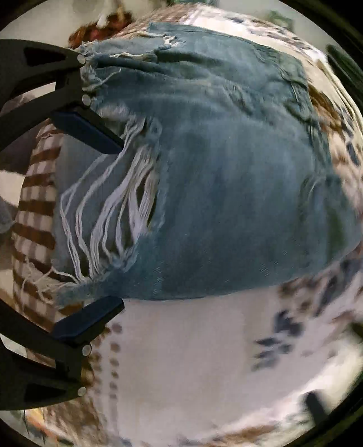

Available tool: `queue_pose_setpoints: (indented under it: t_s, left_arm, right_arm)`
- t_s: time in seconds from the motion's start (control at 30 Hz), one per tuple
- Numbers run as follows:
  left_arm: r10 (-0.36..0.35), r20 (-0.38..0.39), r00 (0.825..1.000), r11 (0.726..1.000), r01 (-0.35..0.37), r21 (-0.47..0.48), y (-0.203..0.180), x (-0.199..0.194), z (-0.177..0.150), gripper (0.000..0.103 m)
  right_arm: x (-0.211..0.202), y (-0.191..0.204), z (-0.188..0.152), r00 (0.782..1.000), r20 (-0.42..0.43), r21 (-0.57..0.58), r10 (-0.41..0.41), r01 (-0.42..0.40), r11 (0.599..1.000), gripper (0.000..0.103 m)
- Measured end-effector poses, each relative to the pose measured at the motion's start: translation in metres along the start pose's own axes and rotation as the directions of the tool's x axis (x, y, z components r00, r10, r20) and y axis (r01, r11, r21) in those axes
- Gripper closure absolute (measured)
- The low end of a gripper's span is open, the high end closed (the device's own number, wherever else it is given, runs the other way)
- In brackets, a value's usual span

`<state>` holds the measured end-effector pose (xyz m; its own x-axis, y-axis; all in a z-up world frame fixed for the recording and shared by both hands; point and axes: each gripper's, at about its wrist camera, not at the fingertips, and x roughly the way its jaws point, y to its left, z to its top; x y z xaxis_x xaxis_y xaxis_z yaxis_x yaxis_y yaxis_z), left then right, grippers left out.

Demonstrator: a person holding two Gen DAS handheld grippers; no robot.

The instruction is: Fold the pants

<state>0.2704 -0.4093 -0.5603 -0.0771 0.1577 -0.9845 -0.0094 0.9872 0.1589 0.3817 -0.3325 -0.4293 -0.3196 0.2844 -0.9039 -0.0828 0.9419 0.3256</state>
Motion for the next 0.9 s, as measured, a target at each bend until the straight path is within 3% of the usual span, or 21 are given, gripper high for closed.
queue_pose_setpoints:
  t_s: [0.1,0.2,0.27,0.37,0.43,0.53,0.57,0.63,0.7,0.9]
  left_arm:
    - [0.026,-0.036,0.999,1.0,-0.027,-0.008,-0.007,0.01,-0.005,0.0]
    - [0.017,-0.022,1.0,0.999,-0.018,-0.027,-0.003,0.007,-0.008,0.0]
    - [-0.003,-0.001,1.0,0.999,0.003,-0.033,0.001,0.002,-0.008,0.008]
    - [-0.044,0.044,0.998,0.999,0.045,-0.03,0.007,-0.011,-0.011,0.042]
    - [-0.064,0.062,0.996,0.997,0.066,-0.036,0.015,-0.026,-0.009,0.073]
    - [-0.093,0.071,0.993,0.993,0.098,-0.072,0.032,-0.047,-0.009,0.087]
    - [-0.104,0.073,0.992,0.99,0.11,-0.083,0.038,-0.051,-0.009,0.089]
    - [-0.129,0.079,0.989,0.986,0.136,-0.098,0.053,-0.063,-0.012,0.096]
    - [-0.155,0.085,0.984,0.981,0.164,-0.106,0.069,-0.073,-0.017,0.097]
    - [-0.191,0.139,0.972,0.97,0.209,-0.126,0.13,-0.143,-0.026,0.097]
  right_arm:
    - [0.011,0.01,0.008,1.0,-0.014,-0.02,0.0,0.0,1.0,0.036]
    - [0.02,0.021,0.019,1.0,-0.02,-0.041,0.008,-0.009,0.999,0.036]
    - [0.028,0.031,0.026,0.999,-0.026,-0.048,0.035,-0.036,0.998,0.036]
    - [0.04,0.044,0.034,0.997,-0.047,-0.058,0.064,-0.067,0.996,0.036]
    - [0.048,0.054,0.04,0.997,-0.056,-0.075,0.051,-0.055,0.996,0.036]
    - [0.061,0.062,0.044,0.996,-0.082,-0.085,0.037,-0.044,0.995,0.038]
    - [0.064,0.064,0.044,0.996,-0.082,-0.091,0.047,-0.055,0.994,0.041]
    - [0.065,0.067,0.044,0.996,-0.079,-0.095,0.045,-0.053,0.994,0.08]
    - [0.062,0.067,0.043,0.998,-0.061,-0.094,0.03,-0.035,0.995,0.092]
    - [0.018,0.091,0.026,1.0,0.029,-0.141,0.004,0.0,0.99,0.094]
